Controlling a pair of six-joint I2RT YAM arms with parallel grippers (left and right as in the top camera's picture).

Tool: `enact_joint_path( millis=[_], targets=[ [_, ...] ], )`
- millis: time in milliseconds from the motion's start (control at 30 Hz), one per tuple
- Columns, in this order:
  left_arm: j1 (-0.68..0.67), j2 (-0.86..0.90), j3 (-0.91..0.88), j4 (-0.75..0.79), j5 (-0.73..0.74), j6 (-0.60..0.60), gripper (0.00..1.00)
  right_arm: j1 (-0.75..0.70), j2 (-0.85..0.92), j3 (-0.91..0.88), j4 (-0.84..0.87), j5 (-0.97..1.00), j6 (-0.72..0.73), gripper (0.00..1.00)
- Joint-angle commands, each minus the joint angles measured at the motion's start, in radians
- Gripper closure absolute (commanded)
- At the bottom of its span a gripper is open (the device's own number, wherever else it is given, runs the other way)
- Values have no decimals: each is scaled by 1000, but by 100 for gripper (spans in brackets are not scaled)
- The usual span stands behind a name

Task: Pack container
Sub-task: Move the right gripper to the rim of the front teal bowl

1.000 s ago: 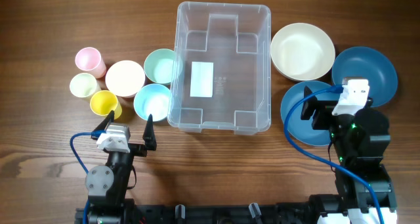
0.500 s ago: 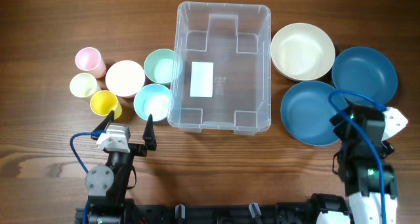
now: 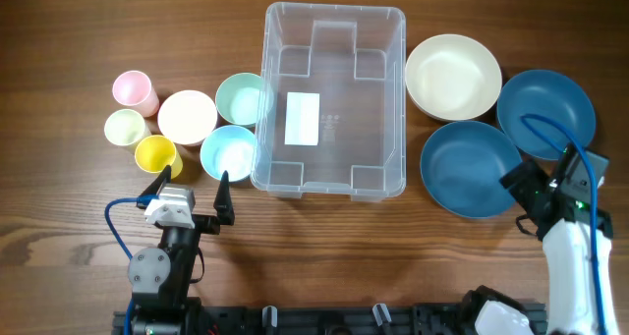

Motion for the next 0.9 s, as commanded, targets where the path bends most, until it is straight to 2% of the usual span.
enact_joint_path(
  millis=[0,167,433,500,867],
  targets=[
    [-3,0,-10,2,1,8,0,-3,82,8,35,-146,-121,1],
    [-3,0,-10,2,1,8,0,-3,160,8,69,-148,-121,9],
    [-3,0,-10,2,1,8,0,-3,199,8,84,-147,-146,34],
    [-3,0,-10,2,1,8,0,-3,199,6,75,-146,-147,35],
    [-3,0,-10,2,1,8,0,-3,202,-13,82,-135,-146,54]
  ],
)
